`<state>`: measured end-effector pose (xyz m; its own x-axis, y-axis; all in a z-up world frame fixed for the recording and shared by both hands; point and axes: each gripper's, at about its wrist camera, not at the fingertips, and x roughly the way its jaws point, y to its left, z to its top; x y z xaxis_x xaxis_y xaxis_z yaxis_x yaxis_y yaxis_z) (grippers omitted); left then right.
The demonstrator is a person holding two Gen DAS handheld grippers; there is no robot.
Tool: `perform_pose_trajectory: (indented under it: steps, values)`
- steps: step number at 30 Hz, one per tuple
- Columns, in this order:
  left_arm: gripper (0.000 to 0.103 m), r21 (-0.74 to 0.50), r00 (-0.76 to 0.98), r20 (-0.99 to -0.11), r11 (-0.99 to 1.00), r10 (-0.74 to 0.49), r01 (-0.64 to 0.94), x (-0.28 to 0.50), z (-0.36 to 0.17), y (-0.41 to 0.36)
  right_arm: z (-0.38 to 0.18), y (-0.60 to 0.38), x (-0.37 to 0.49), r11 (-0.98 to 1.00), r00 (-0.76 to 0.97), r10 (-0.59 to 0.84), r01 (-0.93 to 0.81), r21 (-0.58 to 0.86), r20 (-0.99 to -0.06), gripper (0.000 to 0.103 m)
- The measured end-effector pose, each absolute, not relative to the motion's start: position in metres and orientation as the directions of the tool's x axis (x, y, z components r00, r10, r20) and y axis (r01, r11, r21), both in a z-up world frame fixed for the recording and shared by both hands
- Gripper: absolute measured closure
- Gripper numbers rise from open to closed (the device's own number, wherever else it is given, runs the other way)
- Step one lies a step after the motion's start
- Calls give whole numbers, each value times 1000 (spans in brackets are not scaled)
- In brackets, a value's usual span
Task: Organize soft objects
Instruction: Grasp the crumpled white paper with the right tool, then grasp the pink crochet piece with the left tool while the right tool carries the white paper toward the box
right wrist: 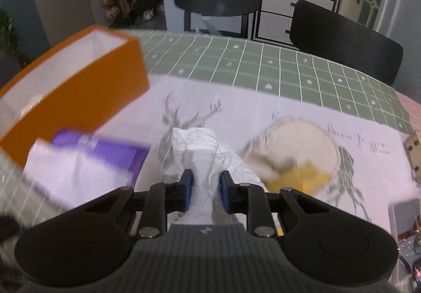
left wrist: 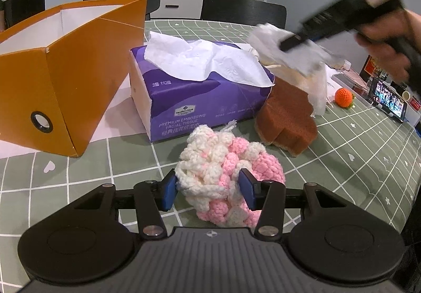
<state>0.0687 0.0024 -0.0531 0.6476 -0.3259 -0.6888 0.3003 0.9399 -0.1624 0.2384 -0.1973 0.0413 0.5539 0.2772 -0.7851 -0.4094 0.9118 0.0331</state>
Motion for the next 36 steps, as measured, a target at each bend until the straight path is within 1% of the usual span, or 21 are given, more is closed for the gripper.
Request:
perform_pose_trajectory:
  steps: [4, 8, 11, 12, 13, 19, 22, 26, 32, 33, 34, 36]
  values:
    - [48, -162, 649, -688, 941, -324, 299, 63, -51, 4, 44, -202, 199, 895, 543, 292, -445, 25, -787, 82]
    - [48, -153, 658, -682, 942, -319, 299, 54, -46, 5, 56, -202, 170, 881, 550, 325, -471, 35, -769, 81]
    - [50, -143, 667, -674, 942, -317, 303, 46, -40, 6, 65, -201, 153, 872, 548, 338, -488, 36, -765, 81]
    - [64, -139, 671, -672, 942, -315, 304, 43, -38, 7, 65, -200, 148, 869, 545, 338, -494, 31, -767, 81]
    - [68, -136, 670, -673, 943, -314, 305, 41, -36, 8, 63, -198, 143, 864, 538, 337, -502, 27, -772, 81]
    - [69, -140, 672, -672, 945, -310, 296, 33, -33, 20, 43, -181, 118, 837, 489, 347, -547, 28, -800, 81]
    - [73, -155, 669, -672, 943, -318, 293, 30, -34, 26, 37, -169, 107, 820, 473, 361, -572, 32, -803, 81]
    - [76, -172, 684, -648, 939, -335, 298, 23, -28, 32, 38, -157, 96, 802, 463, 386, -596, 42, -798, 81]
    - [79, -142, 723, -608, 941, -329, 308, 14, -7, 40, 45, -141, 80, 775, 453, 409, -631, 39, -792, 81]
    - [81, -135, 729, -601, 941, -327, 311, 11, -4, 42, 46, -139, 79, 771, 452, 413, -635, 41, -791, 81]
    - [85, -130, 734, -596, 941, -326, 313, 10, -1, 44, 46, -137, 78, 768, 450, 419, -639, 43, -789, 81]
    - [86, -120, 743, -585, 941, -324, 316, 7, 4, 47, 48, -132, 77, 760, 446, 430, -648, 48, -785, 81]
